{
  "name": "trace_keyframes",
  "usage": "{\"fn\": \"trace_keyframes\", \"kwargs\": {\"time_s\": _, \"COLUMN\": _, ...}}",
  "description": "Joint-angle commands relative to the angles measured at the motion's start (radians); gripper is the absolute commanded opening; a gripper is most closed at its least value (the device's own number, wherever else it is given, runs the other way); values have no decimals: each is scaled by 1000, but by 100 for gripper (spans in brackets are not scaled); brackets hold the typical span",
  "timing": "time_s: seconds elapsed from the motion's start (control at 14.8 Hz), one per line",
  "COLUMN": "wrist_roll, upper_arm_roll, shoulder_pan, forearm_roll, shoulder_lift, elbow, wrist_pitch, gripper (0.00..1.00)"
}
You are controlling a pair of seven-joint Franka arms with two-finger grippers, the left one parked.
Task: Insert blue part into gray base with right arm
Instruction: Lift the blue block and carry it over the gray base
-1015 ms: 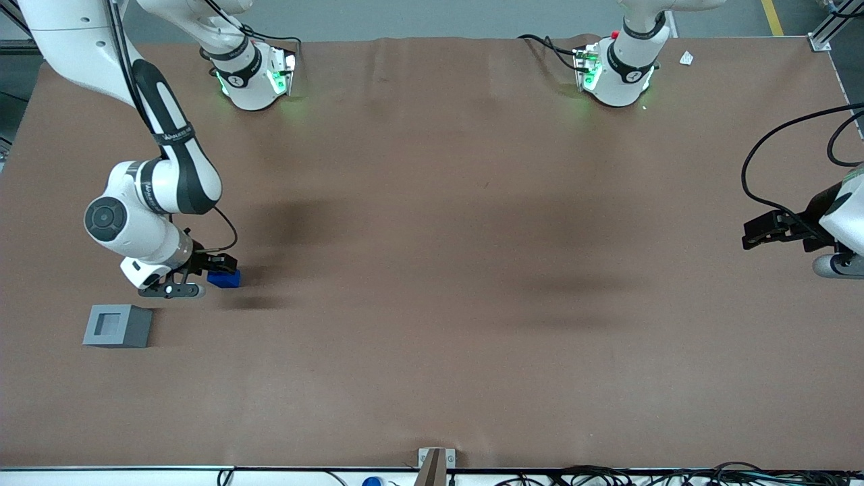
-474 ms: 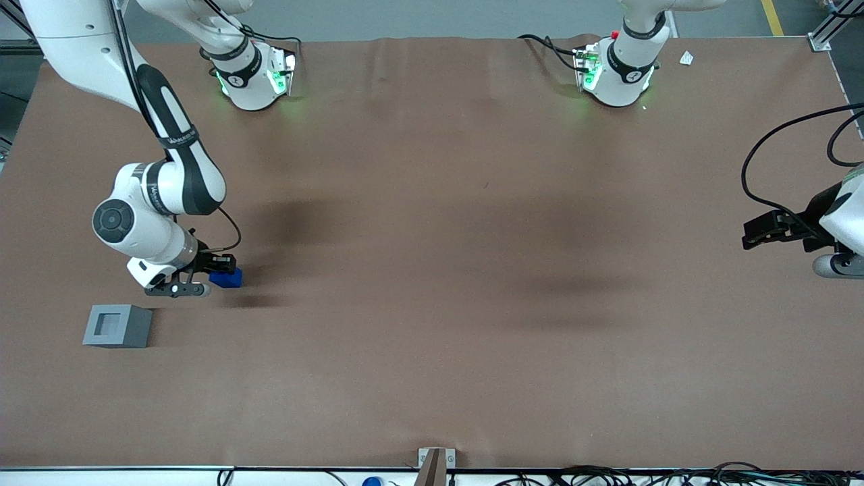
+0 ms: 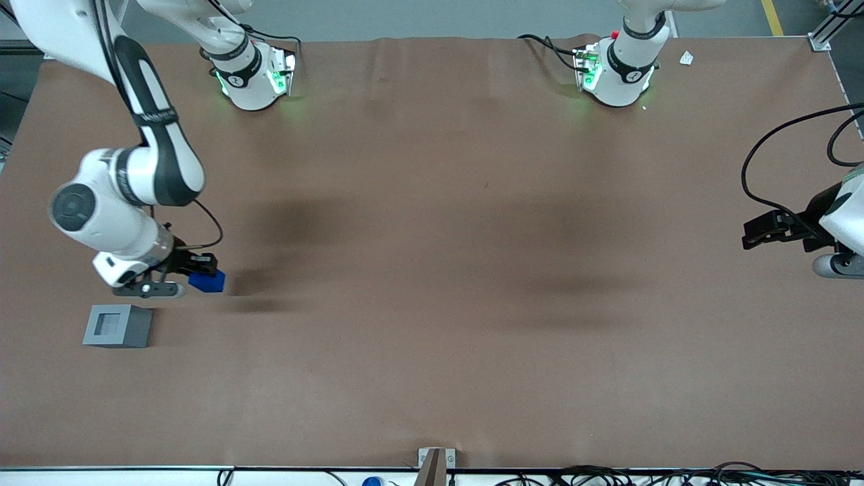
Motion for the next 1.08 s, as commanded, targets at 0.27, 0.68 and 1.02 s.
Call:
{"fn": "trace_keyframes", "kwargs": {"time_s": 0.27, "wrist_roll": -114, "upper_arm_roll": -61, "shoulder_pan": -74, "forearm_roll": 2, "shoulder_lift": 28, "elbow": 232, "wrist_pitch": -216, "gripper": 3}}
{"fn": "trace_keyframes", "kwargs": {"time_s": 0.68, "wrist_roll": -215, "upper_arm_roll": -101, "shoulder_pan": -155, "forearm_roll": 4, "shoulder_lift": 205, "elbow": 462, "wrist_pitch": -290, "gripper": 3}}
{"fn": "trace_keyframes", "kwargs": {"time_s": 1.02, "wrist_roll": -275, "upper_arm_roll": -127, "shoulder_pan": -181, "forearm_roll": 27, "shoulder_lift": 346, "elbow": 650, "wrist_pitch": -362, "gripper": 2}}
